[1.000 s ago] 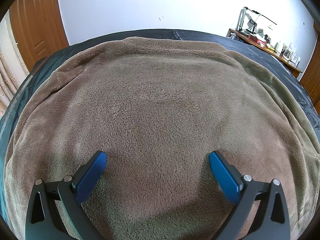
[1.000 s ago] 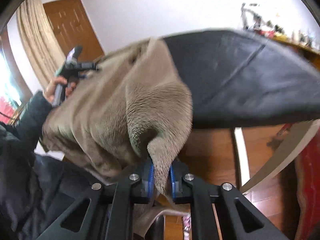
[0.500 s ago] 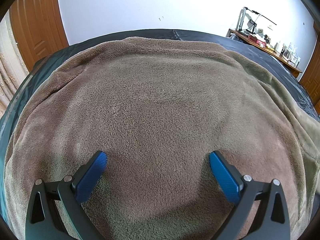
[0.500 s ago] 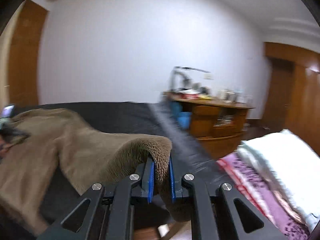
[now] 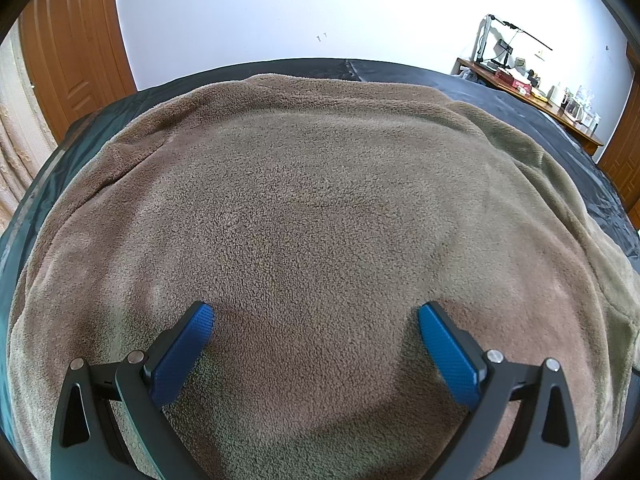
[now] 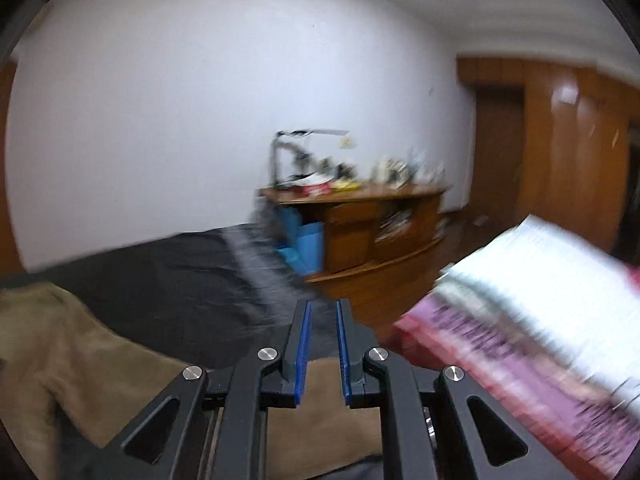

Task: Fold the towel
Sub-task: 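Lift the held blanket edge with the right gripper and fold it over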

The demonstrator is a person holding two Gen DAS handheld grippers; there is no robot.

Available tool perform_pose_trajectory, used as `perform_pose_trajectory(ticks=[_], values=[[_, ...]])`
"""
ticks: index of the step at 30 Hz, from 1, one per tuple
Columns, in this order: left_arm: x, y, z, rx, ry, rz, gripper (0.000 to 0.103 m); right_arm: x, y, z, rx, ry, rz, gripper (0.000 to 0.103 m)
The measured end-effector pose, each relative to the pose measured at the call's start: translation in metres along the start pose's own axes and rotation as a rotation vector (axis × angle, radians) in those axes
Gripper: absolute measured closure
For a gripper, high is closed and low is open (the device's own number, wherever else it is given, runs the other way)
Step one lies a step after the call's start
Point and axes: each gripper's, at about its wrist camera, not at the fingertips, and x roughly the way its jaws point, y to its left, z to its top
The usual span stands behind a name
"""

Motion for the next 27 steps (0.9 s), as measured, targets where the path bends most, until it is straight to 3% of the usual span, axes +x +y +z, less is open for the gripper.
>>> perform_pose_trajectory(ticks=[3,4,5,6,10,15,21,27], values=[[-0.001,0.0,0.0,0.0,0.0,0.0,0.001,-0.001,-0.003,-0.016,0.032,0.046,0.01,0.074],[-0.001,0.0,-0.001,0.0,0.0,0.0,0.001,-0.002,-0.006,-0.023,0.05,0.066,0.003,0.054],[-0.001,0.0,-0.001,0.0,0.0,0.0,0.001,-0.001,-0.008,-0.029,0.071,0.08,-0.003,0.026],[-0.001,-0.001,-0.001,0.0,0.0,0.0,0.001,-0.001,-0.016,-0.036,0.108,0.09,-0.011,0.02],[-0.002,0.0,-0.001,0.001,0.0,-0.001,0.001,-0.001,-0.038,-0.063,0.208,0.156,0.012,0.019],[-0.002,0.001,-0.001,0.002,0.0,-0.001,0.001,0.004,-0.052,-0.09,0.372,0.224,0.209,0.019],[-0.002,0.001,-0.001,0.002,0.0,-0.002,0.001,0.018,-0.041,-0.099,0.349,0.283,0.183,0.02],[-0.002,0.001,-0.001,0.003,0.0,-0.002,0.001,0.035,-0.029,-0.099,0.283,0.277,0.09,0.02]])
